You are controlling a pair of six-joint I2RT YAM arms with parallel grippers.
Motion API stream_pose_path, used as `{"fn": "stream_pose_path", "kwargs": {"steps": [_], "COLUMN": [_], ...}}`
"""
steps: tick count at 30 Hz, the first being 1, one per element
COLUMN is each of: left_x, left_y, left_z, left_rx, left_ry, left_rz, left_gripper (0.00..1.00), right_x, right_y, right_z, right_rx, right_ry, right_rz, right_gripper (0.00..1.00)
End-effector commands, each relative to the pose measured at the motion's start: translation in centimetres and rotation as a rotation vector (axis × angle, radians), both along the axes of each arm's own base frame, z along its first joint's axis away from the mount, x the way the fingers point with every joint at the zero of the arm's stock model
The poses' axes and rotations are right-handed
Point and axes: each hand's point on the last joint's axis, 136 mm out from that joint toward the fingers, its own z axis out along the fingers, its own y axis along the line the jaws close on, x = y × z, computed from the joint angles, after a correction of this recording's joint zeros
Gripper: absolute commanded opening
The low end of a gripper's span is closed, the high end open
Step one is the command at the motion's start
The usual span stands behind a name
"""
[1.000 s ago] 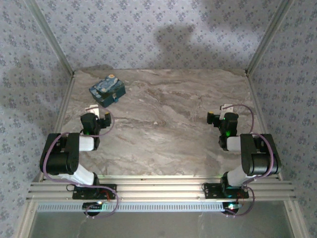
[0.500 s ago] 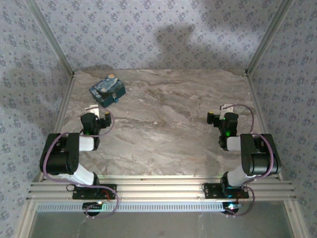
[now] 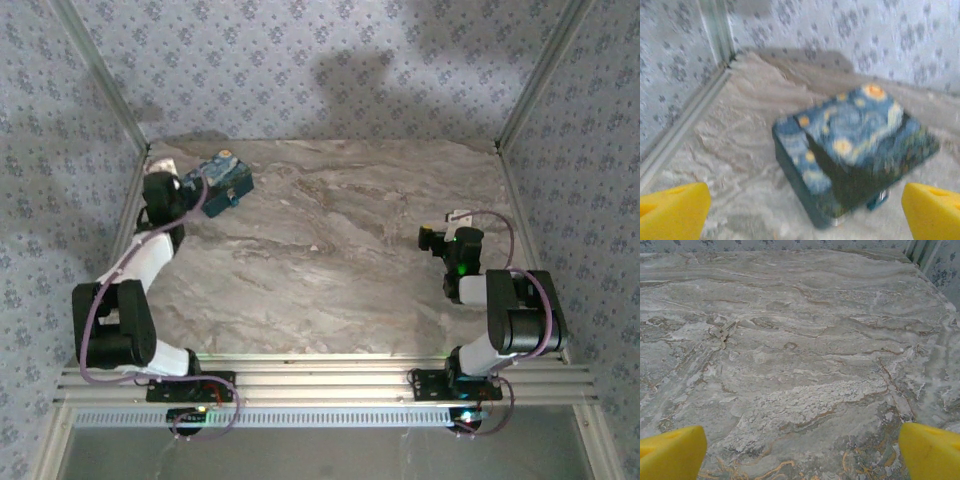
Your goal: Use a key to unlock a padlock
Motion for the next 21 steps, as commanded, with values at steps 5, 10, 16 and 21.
{"fn": "stream_pose_path", "kwargs": {"steps": [5, 10, 16, 21], "left_x": [2.0, 3.5, 4.3, 5.1], "left_y": [1.4, 0.9, 0.3, -0.9], "left_z": [-2.7, -5.2, -9.3, -11.4], "left_rx": [-0.504, -0.599, -0.656, -0.717], "left_ry": [0.193, 0.279, 0.364, 0.411], "left_rz": [0.052, 0.033, 0.022, -0.034], "left_gripper": [0.94, 0.94, 0.87, 0.73], "right_x": [0.1, -0.6, -0.9, -0.7], "right_y": [0.0, -0.9, 0.2, 2.1], "right_z": [3.3, 6.1, 8.5, 9.7], "right_rx": [0.004, 0.081, 0.211, 0.346], "right_ry": [0.010, 0.105, 0.175, 0.164], "right_rz": [0.008, -0.086, -0.096, -0.065], "right_gripper": [1.00, 1.00, 1.00, 1.00]}}
